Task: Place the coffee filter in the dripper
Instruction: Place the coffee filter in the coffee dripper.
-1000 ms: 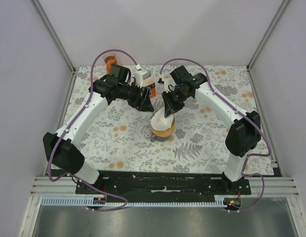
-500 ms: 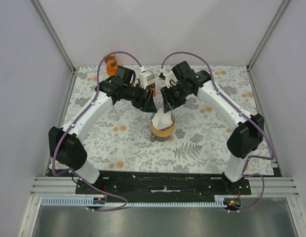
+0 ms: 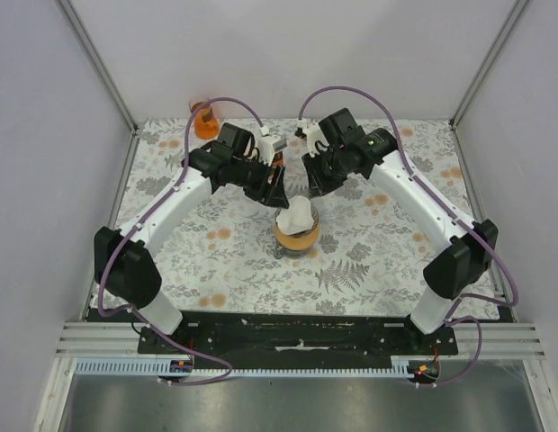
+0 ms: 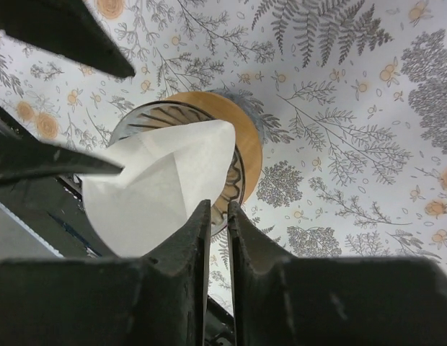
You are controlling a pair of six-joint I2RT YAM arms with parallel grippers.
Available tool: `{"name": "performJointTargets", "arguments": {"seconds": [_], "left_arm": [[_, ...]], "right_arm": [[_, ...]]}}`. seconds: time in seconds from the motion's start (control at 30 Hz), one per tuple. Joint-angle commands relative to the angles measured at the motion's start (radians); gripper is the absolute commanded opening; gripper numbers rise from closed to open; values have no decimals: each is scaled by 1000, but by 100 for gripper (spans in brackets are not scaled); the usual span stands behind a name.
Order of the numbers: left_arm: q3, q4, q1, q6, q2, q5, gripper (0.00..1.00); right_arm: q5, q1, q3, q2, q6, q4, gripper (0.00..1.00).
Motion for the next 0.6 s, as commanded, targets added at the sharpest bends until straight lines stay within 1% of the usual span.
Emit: {"name": "performJointTargets", "arguments": {"seconds": [0.0, 0.1, 0.2, 0.37, 0.57], "left_arm": [[40, 25, 52, -95, -53, -50, 68], [8, 39, 76, -153, -66, -50, 70], [-32, 58, 84, -196, -70, -6, 71], [-66, 82, 85, -245, -73, 36, 72], [-125, 127, 85, -296, -73, 88, 72]], "right_arm": [[98, 71, 21, -107, -6, 45, 18], [60, 105, -50, -103, 26, 59, 9], [58, 121, -101, -75, 60, 59, 0], [116, 148, -137, -37, 92, 62, 0], [107, 174, -153, 36, 121, 158, 0]]}}
